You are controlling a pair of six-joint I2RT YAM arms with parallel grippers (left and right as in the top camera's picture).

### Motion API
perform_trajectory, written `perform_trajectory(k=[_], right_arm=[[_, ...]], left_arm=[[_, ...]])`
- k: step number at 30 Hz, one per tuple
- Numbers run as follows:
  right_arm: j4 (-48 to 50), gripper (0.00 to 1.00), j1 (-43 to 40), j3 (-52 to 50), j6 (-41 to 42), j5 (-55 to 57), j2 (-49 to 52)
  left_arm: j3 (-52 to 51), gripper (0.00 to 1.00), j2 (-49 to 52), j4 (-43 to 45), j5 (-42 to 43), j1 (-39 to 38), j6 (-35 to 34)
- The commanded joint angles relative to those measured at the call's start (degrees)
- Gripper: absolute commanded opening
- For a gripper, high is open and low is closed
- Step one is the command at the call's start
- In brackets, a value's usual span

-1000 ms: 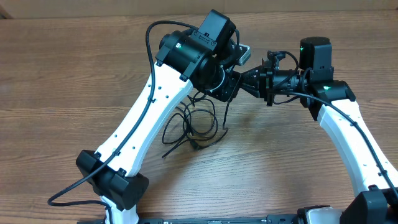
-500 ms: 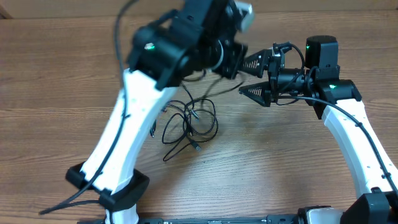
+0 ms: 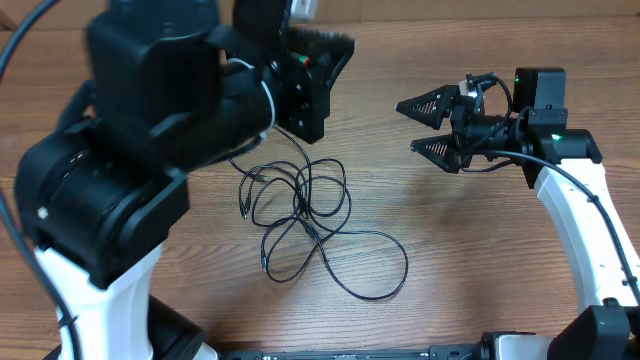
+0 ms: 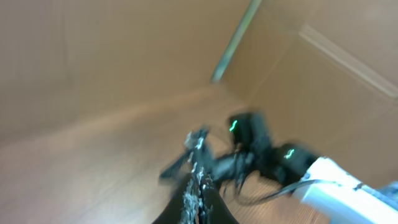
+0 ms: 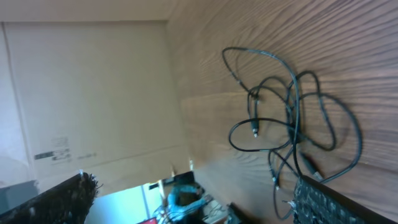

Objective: Untangle cables

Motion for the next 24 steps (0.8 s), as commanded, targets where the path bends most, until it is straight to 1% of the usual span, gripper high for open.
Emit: perform_trajectory(k=[1,2,3,6,7,8,9,10,12,15,16,17,18,19,21,24], right_arm=[[0.13,1.0,-0.26,0.04,-2.08,5.2,-0.81],[0.11,1.0,-0.46,0.04,-2.05,6.54,-0.81],[0.07,1.0,-0.79,0.04,-2.08,8.37,-0.81],[-1.49,1.0,-2.12,0.04,-2.05,14.05,-0.81],[-2.01,1.0,-2.51,0.04,-2.05,15.45,-0.81],[-2.71,1.0,-2.97,0.04,-2.05,17.4,-0.81],[-3.34,1.0,-3.43,0.04,-2.08,19.89,-0.81],[-4.0,1.0,-3.82,0.04,-2.08,22.73,-0.81],[-5.14,1.0,-4.22,0.04,-2.08,28.15,-0.81],[-7.32,1.0,-4.55,0.04,-2.05,38.1,-0.81],[-7.98,1.0,-4.57,0.04,-2.05,40.52,-0.81],[-8.9,1.0,-4.59,0.04,-2.05,44.11,-0.81],[-9.46,1.0,-4.57,0.04,-2.05,46.18,-0.81],[-9.94,1.0,-4.57,0.04,-2.05,48.37,-0.81],[-10.67,1.0,-4.57,0.04,-2.05,51.25,-0.81],[-11.58,1.0,-4.57,0.04,-2.05,54.49,-0.81]], left_arm=[[-1.66,0.04,4.81,-6.8,-3.52,-0.13,-1.01],[-1.66,0.05,5.64,-8.52,-3.52,-0.13,-1.01],[-1.68,0.08,6.64,-10.43,-3.52,-0.13,-1.03],[-1.7,0.27,10.43,-16.41,-3.1,-0.13,-1.49],[-1.73,0.29,11.47,-17.97,-2.95,-0.13,-2.03],[-2.03,0.27,12.79,-18.23,-1.92,-0.13,-2.23],[-2.62,0.33,13.55,-18.21,-0.04,-0.15,-2.08],[-3.82,0.43,14.67,-18.21,2.89,-0.31,-2.16],[-5.03,0.52,16.41,-18.21,4.87,-0.61,-2.99],[-5.44,0.54,19.93,-18.21,4.87,-1.51,-3.15],[-5.57,0.59,21.18,-18.21,5.35,-1.95,-3.17],[-5.62,0.78,22.6,-18.21,6.36,-2.47,-3.15],[-5.64,0.9,23.47,-18.23,6.82,-2.8,-3.02],[-5.64,0.95,24.04,-18.23,7.08,-3.08,-2.4],[-5.66,1.0,24.3,-18.23,7.06,-3.48,-2.01],[-5.66,1.0,23.06,-18.23,7.02,-3.48,-2.45]])
